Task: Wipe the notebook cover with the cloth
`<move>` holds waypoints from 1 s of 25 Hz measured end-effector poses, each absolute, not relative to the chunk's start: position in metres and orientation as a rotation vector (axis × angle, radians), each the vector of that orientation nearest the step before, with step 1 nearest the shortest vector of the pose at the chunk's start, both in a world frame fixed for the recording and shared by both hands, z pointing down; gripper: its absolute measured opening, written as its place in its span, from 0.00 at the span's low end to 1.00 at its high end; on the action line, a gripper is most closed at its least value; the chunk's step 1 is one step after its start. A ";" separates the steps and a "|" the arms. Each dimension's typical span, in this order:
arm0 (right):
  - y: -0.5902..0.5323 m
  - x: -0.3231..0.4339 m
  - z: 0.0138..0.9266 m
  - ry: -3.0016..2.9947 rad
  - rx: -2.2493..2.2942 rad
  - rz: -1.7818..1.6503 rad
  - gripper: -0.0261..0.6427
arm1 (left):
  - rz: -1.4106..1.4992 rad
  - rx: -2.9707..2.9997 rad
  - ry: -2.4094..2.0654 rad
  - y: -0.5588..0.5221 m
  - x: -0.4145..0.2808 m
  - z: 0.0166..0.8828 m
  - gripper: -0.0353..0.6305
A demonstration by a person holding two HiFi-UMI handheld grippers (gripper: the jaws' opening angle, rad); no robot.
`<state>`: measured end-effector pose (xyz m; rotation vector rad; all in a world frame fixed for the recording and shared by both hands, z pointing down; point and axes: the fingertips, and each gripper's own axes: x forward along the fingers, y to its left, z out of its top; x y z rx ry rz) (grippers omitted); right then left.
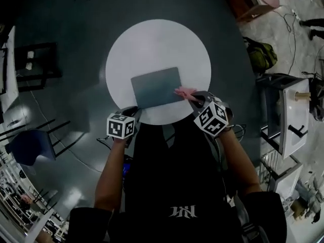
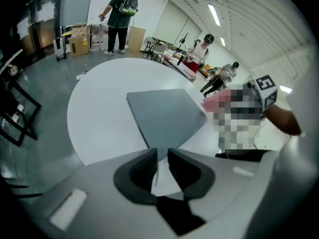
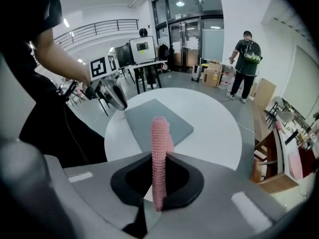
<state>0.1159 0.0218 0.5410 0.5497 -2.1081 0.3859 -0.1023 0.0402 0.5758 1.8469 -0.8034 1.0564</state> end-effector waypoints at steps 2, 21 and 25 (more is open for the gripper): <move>0.022 0.103 0.506 -2.193 0.565 0.402 0.06 | 0.995 1.905 -0.795 0.041 -0.093 0.546 0.15; 0.033 0.024 0.078 -3.123 0.645 0.162 0.06 | 0.076 2.923 -1.064 0.015 -0.022 0.066 0.06; 0.061 0.025 0.051 -3.119 0.754 0.094 0.06 | -0.040 3.029 -0.987 0.045 -0.031 0.013 0.06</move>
